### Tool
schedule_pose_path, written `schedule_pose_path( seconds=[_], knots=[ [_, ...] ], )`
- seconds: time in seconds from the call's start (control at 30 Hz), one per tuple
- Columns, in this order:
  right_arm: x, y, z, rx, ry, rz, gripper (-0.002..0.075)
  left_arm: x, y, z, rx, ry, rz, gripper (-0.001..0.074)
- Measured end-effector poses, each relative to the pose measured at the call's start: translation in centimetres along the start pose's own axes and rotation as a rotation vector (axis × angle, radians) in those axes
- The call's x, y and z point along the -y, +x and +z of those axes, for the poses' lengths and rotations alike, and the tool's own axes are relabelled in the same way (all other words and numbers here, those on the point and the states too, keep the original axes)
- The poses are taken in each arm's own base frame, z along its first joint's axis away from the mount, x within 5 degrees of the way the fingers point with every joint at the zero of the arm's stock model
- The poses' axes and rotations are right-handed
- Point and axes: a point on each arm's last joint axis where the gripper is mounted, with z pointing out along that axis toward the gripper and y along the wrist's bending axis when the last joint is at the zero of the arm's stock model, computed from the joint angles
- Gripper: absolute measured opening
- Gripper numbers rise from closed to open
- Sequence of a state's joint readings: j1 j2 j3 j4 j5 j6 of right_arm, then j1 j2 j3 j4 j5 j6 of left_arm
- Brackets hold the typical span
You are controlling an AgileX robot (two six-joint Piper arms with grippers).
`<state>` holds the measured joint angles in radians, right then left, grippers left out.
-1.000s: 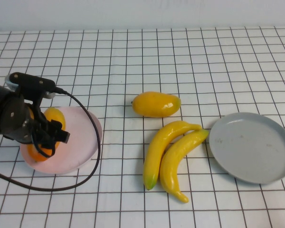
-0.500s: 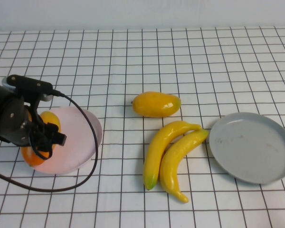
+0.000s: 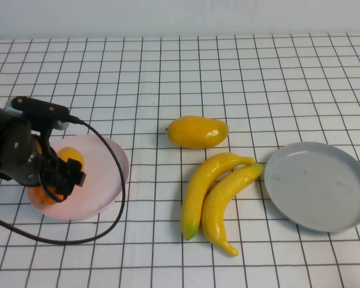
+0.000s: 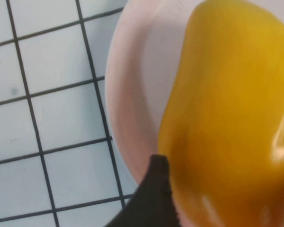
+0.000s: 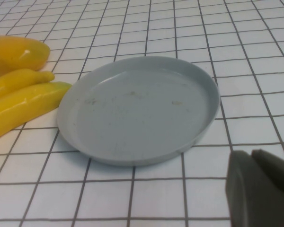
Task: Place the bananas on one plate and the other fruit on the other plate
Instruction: Put one type of fruit in the left plate
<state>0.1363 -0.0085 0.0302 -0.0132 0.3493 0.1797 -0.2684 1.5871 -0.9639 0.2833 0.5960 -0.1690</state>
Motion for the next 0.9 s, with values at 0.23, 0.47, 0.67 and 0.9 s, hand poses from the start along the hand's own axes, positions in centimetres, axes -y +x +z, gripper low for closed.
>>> schedule_pose_path(
  seconds=[0.23, 0.47, 0.67, 0.9],
  knots=[
    [0.0, 0.0, 0.0, 0.0, 0.0, 0.0, -0.0016, -0.1, -0.1, -0.3, -0.03, 0.001, 0.017, 0.0668],
    [0.0, 0.0, 0.0, 0.0, 0.0, 0.0, -0.0016, 1.7, -3.7, -4.6, -0.065, 0.024, 0.239, 0.0668],
    [0.0, 0.0, 0.0, 0.0, 0.0, 0.0, -0.0016, 5.9, -6.8, -6.6, 0.127, 0.051, 0.775, 0.0668],
    [0.0, 0.0, 0.0, 0.0, 0.0, 0.0, -0.0016, 9.7, -9.8, -3.7, 0.29, 0.108, 1.014, 0.0668]
  ],
)
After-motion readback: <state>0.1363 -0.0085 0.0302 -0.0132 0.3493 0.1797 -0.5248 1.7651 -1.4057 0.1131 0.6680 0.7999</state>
